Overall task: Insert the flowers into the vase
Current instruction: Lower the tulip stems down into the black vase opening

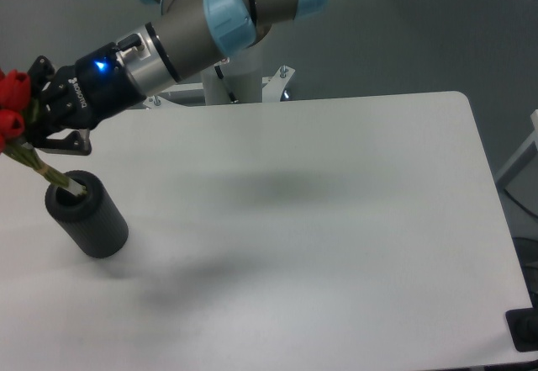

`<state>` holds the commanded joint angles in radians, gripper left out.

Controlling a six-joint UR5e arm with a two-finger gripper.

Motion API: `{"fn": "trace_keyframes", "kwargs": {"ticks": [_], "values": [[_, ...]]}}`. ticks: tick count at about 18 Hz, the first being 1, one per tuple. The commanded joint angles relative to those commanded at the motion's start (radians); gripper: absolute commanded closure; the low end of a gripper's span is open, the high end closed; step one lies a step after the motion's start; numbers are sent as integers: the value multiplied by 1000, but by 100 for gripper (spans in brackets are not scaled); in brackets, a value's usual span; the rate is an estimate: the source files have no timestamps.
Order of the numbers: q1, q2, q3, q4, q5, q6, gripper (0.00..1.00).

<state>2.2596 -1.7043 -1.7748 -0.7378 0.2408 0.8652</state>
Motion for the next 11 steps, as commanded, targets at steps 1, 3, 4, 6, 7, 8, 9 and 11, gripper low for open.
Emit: {"fn": "trace_keyframes", "kwargs": {"ticks": [1,3,4,6,7,8,9,11], "values": [[0,0,-6,0,0,2,78],[-2,-6,-8,0,0,15,78],[-2,-11,-9,0,0,17,78],[-3,-15,-20,0,0,41,78],[-3,-17,-28,0,0,60,78],[-3,-23,-35,0,0,73,78],[-3,-32,-40,0,0,89,78],[-3,-37,-54,0,0,110,78]]}}
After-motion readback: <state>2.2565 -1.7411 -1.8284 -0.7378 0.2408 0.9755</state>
